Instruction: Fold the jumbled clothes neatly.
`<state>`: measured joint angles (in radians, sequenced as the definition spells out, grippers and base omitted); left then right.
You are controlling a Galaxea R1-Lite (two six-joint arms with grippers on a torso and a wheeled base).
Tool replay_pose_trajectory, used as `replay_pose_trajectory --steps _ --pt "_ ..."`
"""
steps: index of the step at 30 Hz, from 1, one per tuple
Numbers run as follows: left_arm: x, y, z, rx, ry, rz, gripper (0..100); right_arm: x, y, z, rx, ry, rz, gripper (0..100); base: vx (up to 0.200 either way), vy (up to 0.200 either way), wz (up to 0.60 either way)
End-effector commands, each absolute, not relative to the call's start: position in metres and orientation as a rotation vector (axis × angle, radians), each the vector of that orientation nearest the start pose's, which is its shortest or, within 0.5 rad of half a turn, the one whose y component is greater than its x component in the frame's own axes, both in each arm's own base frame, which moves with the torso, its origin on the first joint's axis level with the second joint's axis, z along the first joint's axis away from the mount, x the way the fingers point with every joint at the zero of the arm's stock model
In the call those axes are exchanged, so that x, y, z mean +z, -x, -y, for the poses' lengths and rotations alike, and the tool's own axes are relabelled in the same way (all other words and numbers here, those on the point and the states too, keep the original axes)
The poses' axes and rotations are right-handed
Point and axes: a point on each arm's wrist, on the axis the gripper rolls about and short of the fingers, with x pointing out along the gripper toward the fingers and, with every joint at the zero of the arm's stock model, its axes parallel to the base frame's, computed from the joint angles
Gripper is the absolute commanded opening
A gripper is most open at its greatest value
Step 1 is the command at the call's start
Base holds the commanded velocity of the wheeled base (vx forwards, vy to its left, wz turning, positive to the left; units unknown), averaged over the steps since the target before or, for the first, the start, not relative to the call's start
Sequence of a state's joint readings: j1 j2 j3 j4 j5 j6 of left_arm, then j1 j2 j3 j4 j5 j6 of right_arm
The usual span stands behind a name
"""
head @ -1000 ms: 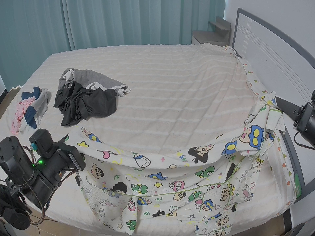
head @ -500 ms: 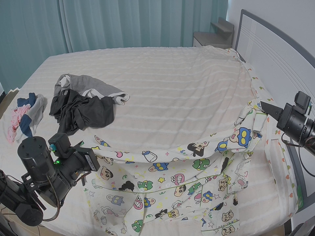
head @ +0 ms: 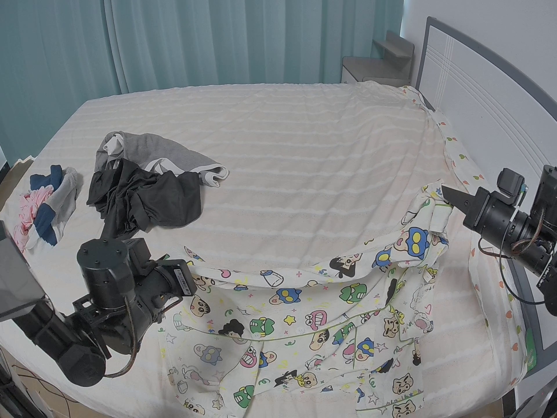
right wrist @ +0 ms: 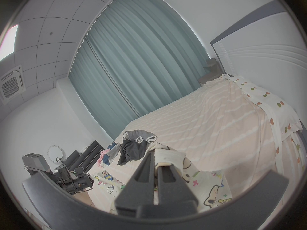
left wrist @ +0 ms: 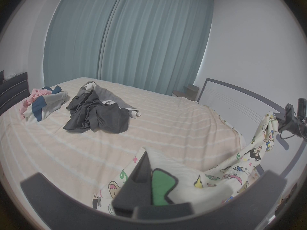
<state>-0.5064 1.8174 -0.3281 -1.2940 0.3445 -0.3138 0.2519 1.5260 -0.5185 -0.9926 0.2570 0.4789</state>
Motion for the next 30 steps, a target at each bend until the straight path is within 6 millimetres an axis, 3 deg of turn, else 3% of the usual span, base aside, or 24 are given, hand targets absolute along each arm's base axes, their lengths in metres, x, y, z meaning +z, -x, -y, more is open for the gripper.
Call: replay_pose_trajectory --steps 1,8,14,23,30 --pt "0.079 -0.262 0.124 -0.063 0.226 -0.246 0 0.159 -0.266 -0.069 0.455 -0.467 -0.207 0 0.000 0.000 0.00" --pt "0.062 -0.299 0.122 0.024 0.245 -0.190 0 0.126 -0.298 -0.071 0.429 -0.468 -0.194 0 0.000 0.000 0.00" --pt "0.035 -0.332 0.128 0.057 0.259 -0.148 0 0.094 -0.336 -0.074 0.390 -0.466 -0.177 0 0.000 0.000 0.00" --pt "0.012 -0.367 0.133 0.086 0.275 -0.099 0 0.073 -0.386 -0.082 0.315 -0.468 -0.121 0 0.000 0.000 0.00" --pt "-0.010 -0.383 0.130 0.109 0.270 -0.107 0 0.058 -0.405 -0.085 0.311 -0.470 -0.118 0 0.000 0.000 0.00"
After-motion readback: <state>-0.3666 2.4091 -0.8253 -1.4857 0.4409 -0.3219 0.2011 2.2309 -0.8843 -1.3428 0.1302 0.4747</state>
